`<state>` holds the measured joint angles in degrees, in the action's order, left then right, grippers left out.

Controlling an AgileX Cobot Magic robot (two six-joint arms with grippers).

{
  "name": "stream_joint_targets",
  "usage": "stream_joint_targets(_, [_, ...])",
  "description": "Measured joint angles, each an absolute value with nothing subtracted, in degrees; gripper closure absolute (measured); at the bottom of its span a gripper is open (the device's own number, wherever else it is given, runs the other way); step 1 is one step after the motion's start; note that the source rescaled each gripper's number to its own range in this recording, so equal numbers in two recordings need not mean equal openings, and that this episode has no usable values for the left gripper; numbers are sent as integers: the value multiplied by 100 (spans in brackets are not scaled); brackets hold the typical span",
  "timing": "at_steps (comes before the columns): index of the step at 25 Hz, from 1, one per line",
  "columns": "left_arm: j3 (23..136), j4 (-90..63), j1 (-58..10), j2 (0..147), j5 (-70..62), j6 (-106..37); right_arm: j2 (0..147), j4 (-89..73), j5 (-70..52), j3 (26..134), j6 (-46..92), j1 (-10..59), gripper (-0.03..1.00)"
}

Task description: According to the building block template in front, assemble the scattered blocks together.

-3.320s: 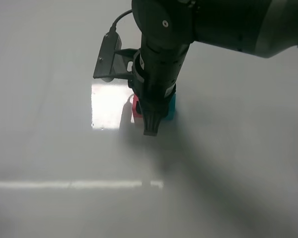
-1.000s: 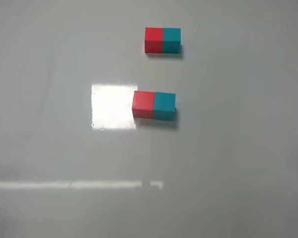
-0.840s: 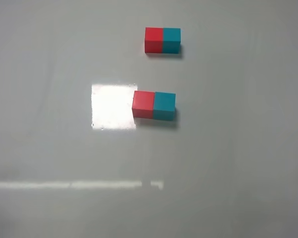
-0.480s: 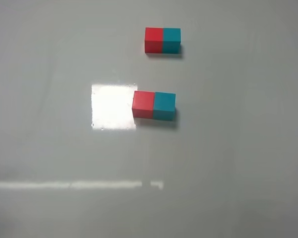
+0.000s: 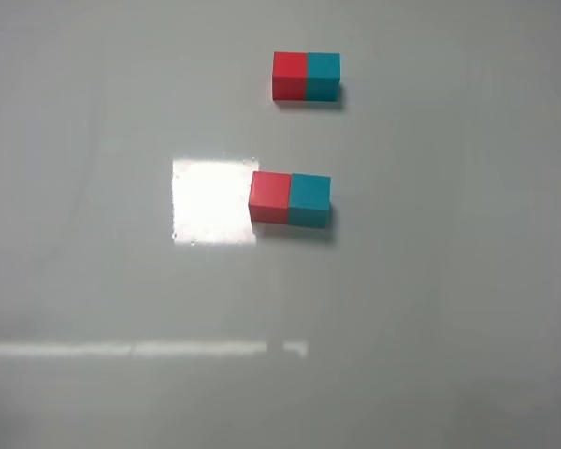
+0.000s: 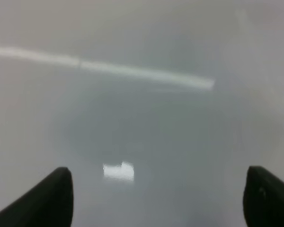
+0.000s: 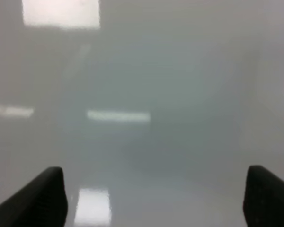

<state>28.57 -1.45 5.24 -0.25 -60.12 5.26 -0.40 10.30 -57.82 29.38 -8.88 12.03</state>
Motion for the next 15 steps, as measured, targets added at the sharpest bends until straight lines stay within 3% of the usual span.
stream_joint_targets(10, [2857,-145,524,-25,-6012,528,-40,1030,-5735,2934,-872,1177,24])
stream_joint_targets(15, [2857,-145,524,-25,-6012,528,-40,1030,-5730,2934,-852,759,24])
